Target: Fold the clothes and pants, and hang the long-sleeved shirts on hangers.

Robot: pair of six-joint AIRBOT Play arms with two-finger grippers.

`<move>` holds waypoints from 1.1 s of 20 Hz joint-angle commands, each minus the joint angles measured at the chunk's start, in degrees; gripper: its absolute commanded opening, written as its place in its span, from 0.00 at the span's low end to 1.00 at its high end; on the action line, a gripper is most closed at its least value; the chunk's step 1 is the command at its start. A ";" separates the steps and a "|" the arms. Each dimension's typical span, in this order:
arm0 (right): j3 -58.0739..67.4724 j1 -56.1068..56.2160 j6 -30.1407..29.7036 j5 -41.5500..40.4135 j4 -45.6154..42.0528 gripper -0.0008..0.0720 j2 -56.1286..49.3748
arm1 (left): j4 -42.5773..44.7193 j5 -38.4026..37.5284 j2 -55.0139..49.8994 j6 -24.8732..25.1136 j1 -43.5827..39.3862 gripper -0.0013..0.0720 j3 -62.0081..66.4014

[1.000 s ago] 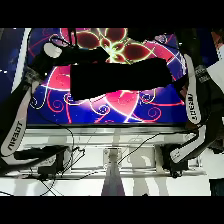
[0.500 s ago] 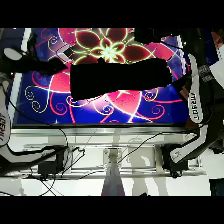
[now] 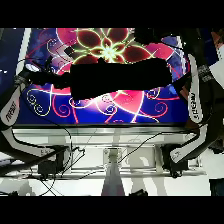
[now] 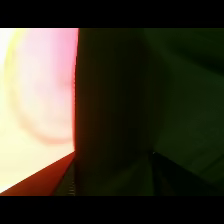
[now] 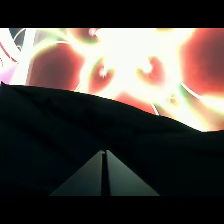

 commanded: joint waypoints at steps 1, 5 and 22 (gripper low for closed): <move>-1.07 0.85 0.04 -0.46 -0.33 0.04 -1.42 | -3.56 5.05 -2.05 0.44 -0.81 0.63 -0.31; -5.11 5.31 0.09 -4.68 -0.31 0.04 -5.70 | -3.50 4.09 -2.05 0.46 -1.18 0.03 -0.26; -8.46 34.73 11.98 -24.98 7.72 0.04 -16.59 | -3.50 -11.89 35.71 4.74 8.15 0.03 3.67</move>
